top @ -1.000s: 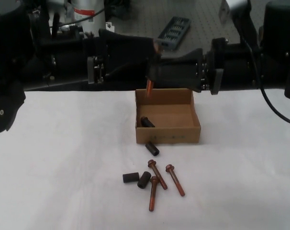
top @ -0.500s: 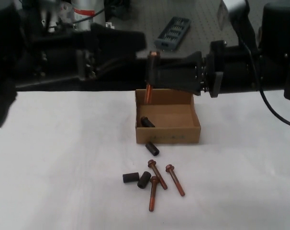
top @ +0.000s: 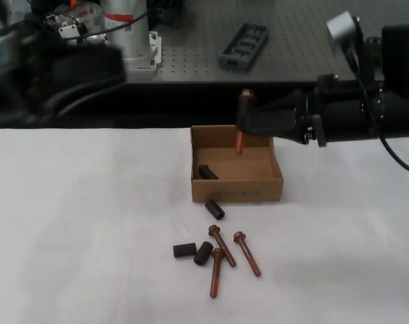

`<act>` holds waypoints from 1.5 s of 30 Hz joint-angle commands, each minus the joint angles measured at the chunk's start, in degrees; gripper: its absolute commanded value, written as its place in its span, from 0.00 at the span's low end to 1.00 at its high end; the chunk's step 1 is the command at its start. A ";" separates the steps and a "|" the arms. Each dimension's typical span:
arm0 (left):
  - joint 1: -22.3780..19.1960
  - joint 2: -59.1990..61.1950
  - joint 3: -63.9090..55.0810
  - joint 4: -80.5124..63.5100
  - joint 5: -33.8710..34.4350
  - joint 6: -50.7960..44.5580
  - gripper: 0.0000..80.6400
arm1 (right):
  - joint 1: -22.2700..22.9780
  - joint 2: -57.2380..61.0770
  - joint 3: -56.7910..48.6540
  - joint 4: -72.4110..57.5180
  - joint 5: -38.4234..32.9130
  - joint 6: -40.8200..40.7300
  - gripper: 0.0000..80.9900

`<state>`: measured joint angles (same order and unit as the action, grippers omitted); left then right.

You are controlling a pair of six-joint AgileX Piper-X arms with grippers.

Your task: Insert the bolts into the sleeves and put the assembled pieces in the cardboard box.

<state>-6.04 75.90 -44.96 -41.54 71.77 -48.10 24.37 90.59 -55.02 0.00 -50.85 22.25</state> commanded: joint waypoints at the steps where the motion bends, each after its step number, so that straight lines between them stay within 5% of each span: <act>1: 3.73 -10.89 10.75 -1.79 1.29 -2.32 0.25 | -0.37 1.47 -0.77 0.00 0.40 0.06 0.02; 8: 9.52 -29.19 23.17 10.43 -12.37 -5.13 0.01 | -0.37 6.25 -4.35 3.21 6.85 0.65 0.02; 14: 10.97 -38.28 21.55 40.63 -25.12 8.76 0.01 | -0.37 12.32 -14.87 13.32 13.94 -4.06 0.02; 25: 10.97 -38.82 13.49 73.54 -50.53 26.88 0.01 | -0.37 27.22 -31.81 22.01 20.35 -5.39 0.02; 40: 10.97 -38.82 13.51 72.52 -40.95 30.53 0.01 | -0.37 38.07 -39.79 22.47 17.57 -7.42 0.01; 45: 10.97 -38.82 13.51 69.72 -38.14 30.53 0.06 | -0.37 38.07 -41.51 22.47 15.98 -6.64 0.41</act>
<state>4.87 37.36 -30.82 30.99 31.24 -18.01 24.24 129.31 -95.53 22.74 -33.41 15.38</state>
